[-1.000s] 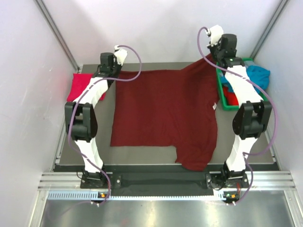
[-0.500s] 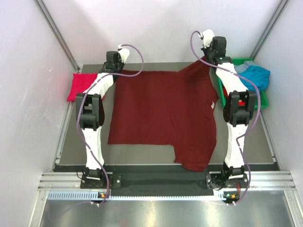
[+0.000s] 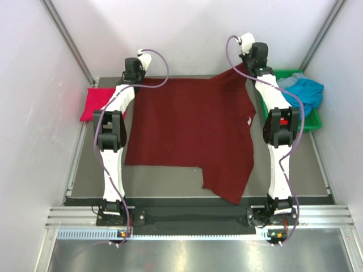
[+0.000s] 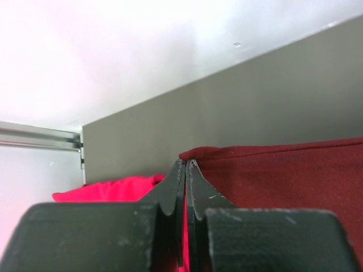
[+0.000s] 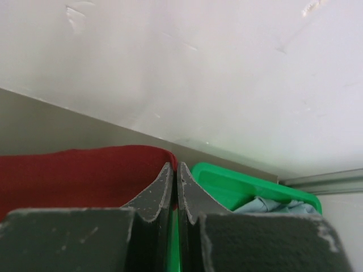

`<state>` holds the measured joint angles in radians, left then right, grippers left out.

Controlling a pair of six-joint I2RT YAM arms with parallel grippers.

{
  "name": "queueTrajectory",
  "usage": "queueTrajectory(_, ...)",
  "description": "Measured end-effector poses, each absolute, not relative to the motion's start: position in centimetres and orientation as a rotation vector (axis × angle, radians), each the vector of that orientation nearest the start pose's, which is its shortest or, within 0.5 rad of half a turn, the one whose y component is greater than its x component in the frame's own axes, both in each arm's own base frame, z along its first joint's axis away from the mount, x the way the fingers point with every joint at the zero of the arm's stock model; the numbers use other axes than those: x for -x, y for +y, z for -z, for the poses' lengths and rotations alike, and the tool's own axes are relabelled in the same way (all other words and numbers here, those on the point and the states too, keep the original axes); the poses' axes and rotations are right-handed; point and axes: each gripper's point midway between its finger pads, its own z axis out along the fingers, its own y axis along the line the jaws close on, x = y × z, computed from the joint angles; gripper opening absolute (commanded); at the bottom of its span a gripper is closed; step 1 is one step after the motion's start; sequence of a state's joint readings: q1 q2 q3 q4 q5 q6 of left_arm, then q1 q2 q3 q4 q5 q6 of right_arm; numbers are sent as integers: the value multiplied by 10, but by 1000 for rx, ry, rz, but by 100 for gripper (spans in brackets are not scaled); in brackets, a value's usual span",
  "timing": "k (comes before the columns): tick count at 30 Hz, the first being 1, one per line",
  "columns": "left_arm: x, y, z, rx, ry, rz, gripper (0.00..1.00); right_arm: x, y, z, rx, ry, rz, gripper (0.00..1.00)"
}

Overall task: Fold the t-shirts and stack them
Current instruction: Flatten the tshirt out, then fold the tshirt

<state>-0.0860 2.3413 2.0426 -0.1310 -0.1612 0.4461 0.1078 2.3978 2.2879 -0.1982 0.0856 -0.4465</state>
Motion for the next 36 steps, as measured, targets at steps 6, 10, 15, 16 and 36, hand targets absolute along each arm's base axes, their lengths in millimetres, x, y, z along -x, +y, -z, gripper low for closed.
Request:
queueTrajectory(6, -666, -4, -153, -414, 1968, -402, 0, -690, 50, -219, 469, 1811, 316, 0)
queueTrajectory(10, -656, -1, -137, -420, 2003, -401, 0, -682, 58, -210, 491, 1831, 310, 0)
queueTrajectory(15, -632, 4, -113, -432, 2076, -388, 0, -652, 59, -193, 528, 1902, 301, 0)
queueTrajectory(16, -624, 5, -111, -433, 2088, -383, 0, -644, 59, -192, 534, 1914, 299, 0)
queueTrajectory(36, -556, 4, -164, -400, 2049, -326, 0, -544, 57, -228, 572, 1937, 267, 0)
